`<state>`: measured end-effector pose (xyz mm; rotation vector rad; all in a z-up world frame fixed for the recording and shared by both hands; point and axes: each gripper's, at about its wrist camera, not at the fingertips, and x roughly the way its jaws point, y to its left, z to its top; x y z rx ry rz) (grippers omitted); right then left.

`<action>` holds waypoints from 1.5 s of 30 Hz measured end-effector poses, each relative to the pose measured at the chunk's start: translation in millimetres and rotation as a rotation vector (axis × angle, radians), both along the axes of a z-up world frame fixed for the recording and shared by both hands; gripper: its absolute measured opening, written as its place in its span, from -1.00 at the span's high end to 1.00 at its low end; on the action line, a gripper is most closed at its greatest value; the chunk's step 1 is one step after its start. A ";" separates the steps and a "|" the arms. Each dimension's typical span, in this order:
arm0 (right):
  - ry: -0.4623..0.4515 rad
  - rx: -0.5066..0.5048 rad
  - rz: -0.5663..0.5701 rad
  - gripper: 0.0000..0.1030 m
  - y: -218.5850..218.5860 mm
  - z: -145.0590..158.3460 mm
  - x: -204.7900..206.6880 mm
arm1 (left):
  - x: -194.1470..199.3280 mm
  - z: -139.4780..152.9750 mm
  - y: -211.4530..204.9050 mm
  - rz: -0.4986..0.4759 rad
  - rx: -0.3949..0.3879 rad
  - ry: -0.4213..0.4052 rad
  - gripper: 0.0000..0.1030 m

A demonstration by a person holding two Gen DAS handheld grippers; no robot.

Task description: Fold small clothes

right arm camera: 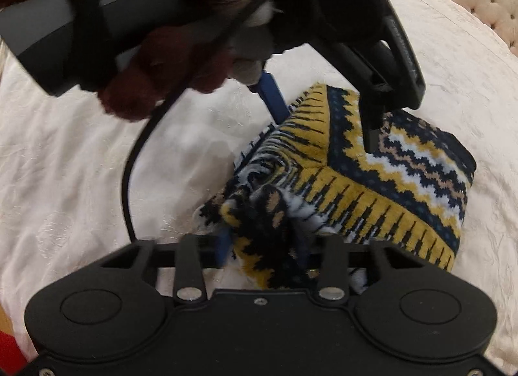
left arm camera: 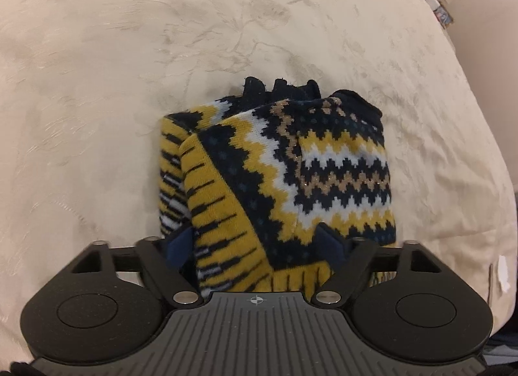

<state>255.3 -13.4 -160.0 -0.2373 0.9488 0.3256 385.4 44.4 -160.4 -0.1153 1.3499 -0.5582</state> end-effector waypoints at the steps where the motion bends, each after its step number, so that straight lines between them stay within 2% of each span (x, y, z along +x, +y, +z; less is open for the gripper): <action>1: -0.001 0.015 -0.010 0.45 -2.1 1.9 -1.1 | -0.2 -1.6 -1.4 -0.008 0.003 -0.009 0.09; 2: -0.005 0.027 -0.018 0.52 -4.1 4.2 -2.7 | -0.5 -1.4 -1.7 -0.008 0.006 -0.028 0.55; 3: -0.012 0.036 -0.023 0.59 -5.9 6.9 -5.0 | -1.2 -0.4 -1.1 -0.003 0.009 -0.046 0.62; 5: -0.028 0.049 -0.025 0.68 -7.9 14.9 -9.6 | -4.9 9.3 2.1 0.005 -0.011 -0.081 0.66; 7: -0.064 0.062 -0.011 0.69 -8.1 28.5 -16.5 | -12.3 26.7 5.9 -0.002 -0.035 -0.151 0.67; 9: -0.101 0.059 0.028 0.69 -1.3 40.8 -22.6 | -16.8 36.0 9.3 -0.002 -0.026 -0.202 0.67; 11: -0.097 0.046 0.063 0.69 8.2 37.5 -23.8 | -13.6 27.7 9.2 -0.010 -0.005 -0.181 0.67; 13: -0.045 0.037 0.068 0.63 14.8 20.6 -18.5 | -8.7 11.2 7.5 -0.019 0.042 -0.147 0.65; 14: -0.002 0.026 0.071 0.45 17.5 10.0 -15.4 | -7.0 4.4 7.6 -0.021 0.070 -0.140 0.58; 16: 0.048 0.029 0.085 0.29 19.6 -3.1 -15.0 | -5.3 -2.5 10.3 -0.011 0.099 -0.143 0.51; 18: 0.063 0.107 0.099 0.08 12.4 1.3 -19.8 | -5.6 -1.3 12.8 0.006 0.105 -0.156 0.42; 20: 0.046 0.191 0.104 -0.12 0.4 12.8 -28.5 | -6.8 4.0 17.1 0.008 0.107 -0.173 0.10; 22: 0.026 0.230 0.076 -0.16 -12.0 22.7 -35.1 | -9.0 11.6 23.5 0.016 0.091 -0.193 -0.03; 24: 0.013 0.271 0.021 -0.28 -28.6 30.9 -40.0 | -14.7 22.9 28.1 0.030 0.070 -0.215 -0.30; 25: 0.004 0.295 -0.012 -0.34 -38.4 34.8 -43.1 | -19.6 30.4 29.3 0.030 0.064 -0.238 -0.55; 26: -0.005 0.317 -0.044 -0.44 -47.8 38.1 -45.4 | -25.2 37.9 29.7 0.028 0.062 -0.268 -0.69; 29: -0.030 0.354 -0.128 -0.45 -67.3 47.9 -48.8 | -39.5 53.4 23.4 -0.004 0.048 -0.333 -0.74; 32: -0.019 0.352 -0.158 -0.47 -74.0 43.5 -40.1 | -46.3 55.8 6.2 -0.082 0.046 -0.328 -0.74; 35: 0.009 0.355 -0.205 -0.47 -83.7 33.8 -33.3 | -54.3 42.2 -10.8 -0.153 0.114 -0.312 -0.74; 40: 0.045 0.341 -0.248 -0.47 -98.5 21.9 -36.0 | -67.4 3.1 -3.6 -0.159 0.212 -0.234 -0.75; 45: 0.055 0.349 -0.287 -0.47 -116.8 24.6 -43.4 | -70.5 -11.5 25.2 -0.085 0.188 -0.151 -0.82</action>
